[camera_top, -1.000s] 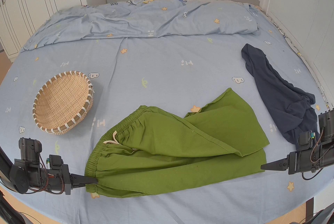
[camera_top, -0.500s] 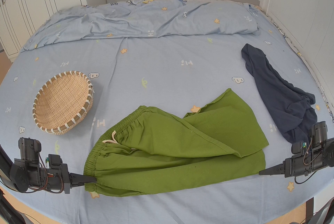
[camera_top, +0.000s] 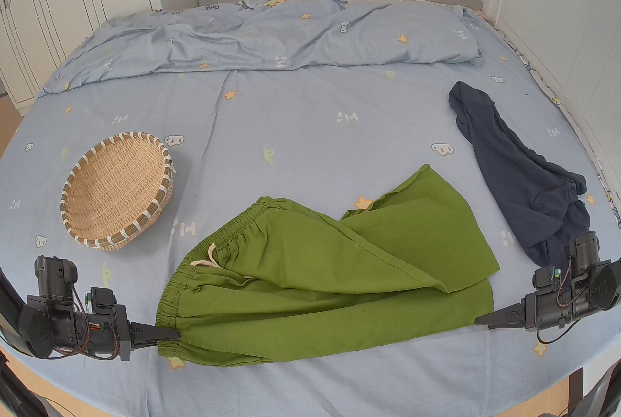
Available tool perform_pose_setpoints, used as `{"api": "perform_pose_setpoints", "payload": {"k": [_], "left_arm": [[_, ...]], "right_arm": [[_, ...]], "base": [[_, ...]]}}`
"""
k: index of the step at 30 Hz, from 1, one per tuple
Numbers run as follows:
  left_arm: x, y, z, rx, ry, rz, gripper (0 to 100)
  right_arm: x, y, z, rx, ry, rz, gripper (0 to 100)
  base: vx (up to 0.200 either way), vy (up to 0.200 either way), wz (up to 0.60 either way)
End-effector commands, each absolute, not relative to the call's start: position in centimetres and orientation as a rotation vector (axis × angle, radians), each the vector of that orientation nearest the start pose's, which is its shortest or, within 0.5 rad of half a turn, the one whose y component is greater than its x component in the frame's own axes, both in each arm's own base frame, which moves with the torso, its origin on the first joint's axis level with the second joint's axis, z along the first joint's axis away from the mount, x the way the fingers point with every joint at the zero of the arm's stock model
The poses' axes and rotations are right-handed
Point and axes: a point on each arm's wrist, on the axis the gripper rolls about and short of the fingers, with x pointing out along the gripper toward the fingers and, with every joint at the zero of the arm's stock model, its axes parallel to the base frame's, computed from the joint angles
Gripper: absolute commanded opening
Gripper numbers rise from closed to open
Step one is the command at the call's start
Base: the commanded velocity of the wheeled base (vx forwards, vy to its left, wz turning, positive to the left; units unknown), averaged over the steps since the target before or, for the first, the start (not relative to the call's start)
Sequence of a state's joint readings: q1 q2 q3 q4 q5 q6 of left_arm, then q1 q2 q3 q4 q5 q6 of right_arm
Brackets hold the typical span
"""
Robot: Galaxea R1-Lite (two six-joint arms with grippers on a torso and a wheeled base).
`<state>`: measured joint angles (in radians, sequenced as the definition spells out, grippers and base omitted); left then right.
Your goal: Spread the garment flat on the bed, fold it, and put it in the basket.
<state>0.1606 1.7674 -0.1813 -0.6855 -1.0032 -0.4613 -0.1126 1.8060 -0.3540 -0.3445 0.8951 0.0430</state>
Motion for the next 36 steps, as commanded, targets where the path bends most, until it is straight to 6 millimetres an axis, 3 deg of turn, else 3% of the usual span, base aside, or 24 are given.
{"api": "perform_pose_setpoints", "payload": {"k": [1, 15, 36], "left_arm": [[19.0, 1.1, 4.6, -0.92, 0.959, -0.604, 0], [19.0, 1.1, 4.6, -0.919, 0.96, -0.607, 0], [18.9, 1.2, 4.5, -0.91, 0.958, -0.606, 0]], "right_arm": [[21.0, -0.6, 3.6, 0.602, 1.04, 0.676, 100], [22.6, -0.7, 2.4, 0.619, 1.031, 0.704, 100], [23.0, -0.8, 2.7, 0.639, 1.004, 0.742, 100]], "base": [[0.0, 0.0, 0.0], [0.0, 0.0, 0.0], [0.0, 0.0, 0.0]]}}
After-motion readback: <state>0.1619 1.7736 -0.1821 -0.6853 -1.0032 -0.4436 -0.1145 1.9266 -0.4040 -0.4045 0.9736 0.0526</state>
